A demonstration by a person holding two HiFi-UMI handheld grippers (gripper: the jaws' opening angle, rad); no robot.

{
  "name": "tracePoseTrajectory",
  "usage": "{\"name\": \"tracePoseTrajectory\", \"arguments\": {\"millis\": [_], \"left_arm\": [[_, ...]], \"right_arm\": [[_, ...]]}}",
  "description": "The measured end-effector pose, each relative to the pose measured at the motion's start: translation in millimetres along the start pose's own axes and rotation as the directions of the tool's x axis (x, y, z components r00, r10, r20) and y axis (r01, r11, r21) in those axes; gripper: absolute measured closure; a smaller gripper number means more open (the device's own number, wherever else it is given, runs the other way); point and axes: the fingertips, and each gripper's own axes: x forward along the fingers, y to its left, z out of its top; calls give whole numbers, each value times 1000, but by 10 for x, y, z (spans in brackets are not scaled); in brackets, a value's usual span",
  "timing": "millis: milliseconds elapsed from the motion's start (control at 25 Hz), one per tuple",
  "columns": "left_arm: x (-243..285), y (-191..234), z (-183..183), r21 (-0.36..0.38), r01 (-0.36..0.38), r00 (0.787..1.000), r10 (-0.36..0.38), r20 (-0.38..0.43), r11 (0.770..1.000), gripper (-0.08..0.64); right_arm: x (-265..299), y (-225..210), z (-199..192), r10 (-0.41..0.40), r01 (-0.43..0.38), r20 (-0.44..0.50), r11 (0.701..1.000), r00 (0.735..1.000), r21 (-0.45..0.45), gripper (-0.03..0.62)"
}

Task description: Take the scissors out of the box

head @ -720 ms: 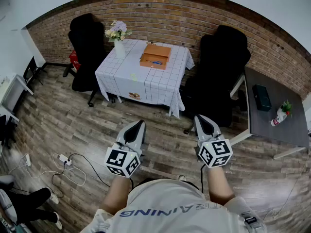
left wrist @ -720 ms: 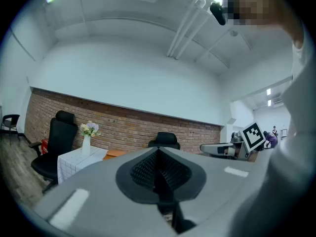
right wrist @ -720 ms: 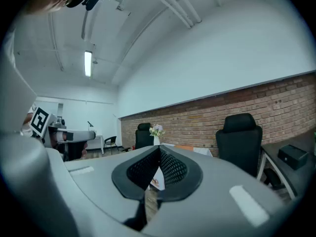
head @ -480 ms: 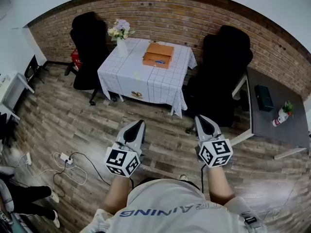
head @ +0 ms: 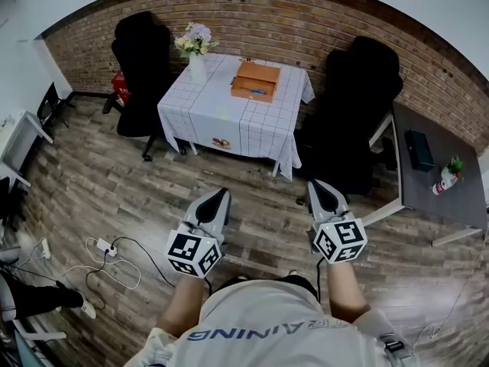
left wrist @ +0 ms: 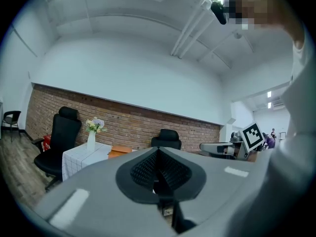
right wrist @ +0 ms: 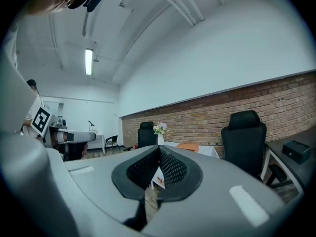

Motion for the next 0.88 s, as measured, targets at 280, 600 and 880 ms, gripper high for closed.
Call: {"name": "tracePoseTrajectory", "arguments": {"millis": [280,600,880], "left_arm": [[-37,296,-115,-44,-14,1000,14,-2,999,558],[378,635,-99,-52,-62,998,62,-1,997,558],[991,894,70,-34,-125,992,125,8,992,558]], "right_arm": [[218,166,-118,16,-17,-47,1000,999,-21,578],[837,-158,-24,42,-43,-42,999,998,-16,578],[1543,-504,57,121,-122,-48,993,991,-5,580]]}}
